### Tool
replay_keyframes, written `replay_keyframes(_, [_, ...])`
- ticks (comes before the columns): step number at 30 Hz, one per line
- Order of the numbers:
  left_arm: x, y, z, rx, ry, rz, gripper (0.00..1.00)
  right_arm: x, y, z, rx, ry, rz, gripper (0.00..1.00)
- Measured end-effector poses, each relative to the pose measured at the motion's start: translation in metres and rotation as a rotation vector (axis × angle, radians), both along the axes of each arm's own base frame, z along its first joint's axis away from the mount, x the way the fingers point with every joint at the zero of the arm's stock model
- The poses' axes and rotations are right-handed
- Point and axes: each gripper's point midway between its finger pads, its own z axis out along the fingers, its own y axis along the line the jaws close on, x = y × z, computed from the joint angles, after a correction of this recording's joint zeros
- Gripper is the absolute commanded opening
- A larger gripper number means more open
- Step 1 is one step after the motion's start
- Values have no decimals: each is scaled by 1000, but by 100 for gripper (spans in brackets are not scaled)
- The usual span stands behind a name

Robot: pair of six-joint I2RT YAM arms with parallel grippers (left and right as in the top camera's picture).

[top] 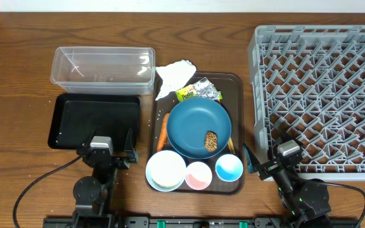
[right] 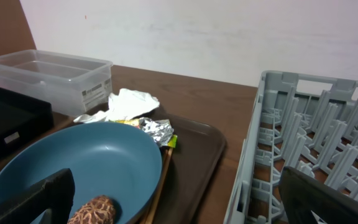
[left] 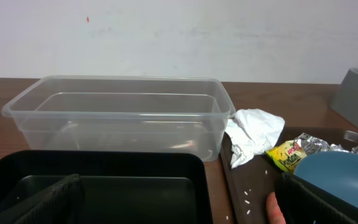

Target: Sort waste into correct bins and load items into the dishwasher rack

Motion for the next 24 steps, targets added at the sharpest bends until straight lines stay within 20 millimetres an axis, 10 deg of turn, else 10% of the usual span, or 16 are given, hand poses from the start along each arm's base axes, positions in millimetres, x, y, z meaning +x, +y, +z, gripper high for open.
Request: replay_keyframes(24, [0, 5, 0, 12, 1, 25, 98, 1, -3, -1, -62, -25, -17, 99])
